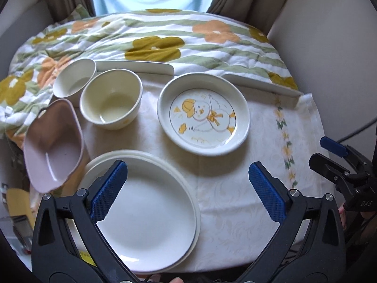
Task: Organize plates and bowls
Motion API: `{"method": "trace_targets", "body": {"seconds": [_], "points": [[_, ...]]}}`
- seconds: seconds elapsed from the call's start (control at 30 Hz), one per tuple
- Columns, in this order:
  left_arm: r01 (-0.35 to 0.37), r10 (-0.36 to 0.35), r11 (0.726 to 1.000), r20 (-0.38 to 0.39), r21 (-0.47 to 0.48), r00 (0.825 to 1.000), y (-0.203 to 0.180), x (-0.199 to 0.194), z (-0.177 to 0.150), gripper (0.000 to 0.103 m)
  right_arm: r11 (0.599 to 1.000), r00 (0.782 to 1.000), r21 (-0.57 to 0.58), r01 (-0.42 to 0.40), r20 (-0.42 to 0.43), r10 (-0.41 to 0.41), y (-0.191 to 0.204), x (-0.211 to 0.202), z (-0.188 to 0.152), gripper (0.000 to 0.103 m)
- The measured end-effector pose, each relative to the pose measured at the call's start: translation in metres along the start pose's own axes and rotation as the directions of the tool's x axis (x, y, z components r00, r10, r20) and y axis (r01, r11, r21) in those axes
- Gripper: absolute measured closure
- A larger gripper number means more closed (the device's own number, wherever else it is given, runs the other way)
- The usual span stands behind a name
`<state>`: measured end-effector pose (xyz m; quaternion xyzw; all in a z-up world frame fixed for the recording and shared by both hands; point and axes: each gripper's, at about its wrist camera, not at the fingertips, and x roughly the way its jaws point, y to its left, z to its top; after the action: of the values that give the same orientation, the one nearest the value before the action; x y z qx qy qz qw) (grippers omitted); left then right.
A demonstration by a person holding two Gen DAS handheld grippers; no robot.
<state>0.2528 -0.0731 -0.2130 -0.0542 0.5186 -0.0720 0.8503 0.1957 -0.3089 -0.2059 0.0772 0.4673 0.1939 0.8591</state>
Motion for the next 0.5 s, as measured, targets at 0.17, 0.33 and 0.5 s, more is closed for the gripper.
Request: {"method": "trace_targets", "body": {"seconds": [0.17,0.33,0.5], "points": [[0.040,-0.044,0.995,-0.049,-0.087,0.998,0.022,0.037,0.030,0.001,0.999,0.997,-0.001,0.032,-0.077,-0.032,-0.006,0.041,0.036,0.003],[0.071,-0.087,0.984,-0.091,-0.166,0.992,0.040,0.075,0.048,0.001,1.000,0.980,0.010,-0.013,-0.196,0.014,-0.017,0.097,0.058,0.011],[0.068,-0.097,0.982,-0.159,-0.178,0.983,0.044,0.114,0.053,0.027,0.999,0.959,-0.001,-0.049,-0.279,0.047,-0.020,0.140,0.067,0.041]]}}
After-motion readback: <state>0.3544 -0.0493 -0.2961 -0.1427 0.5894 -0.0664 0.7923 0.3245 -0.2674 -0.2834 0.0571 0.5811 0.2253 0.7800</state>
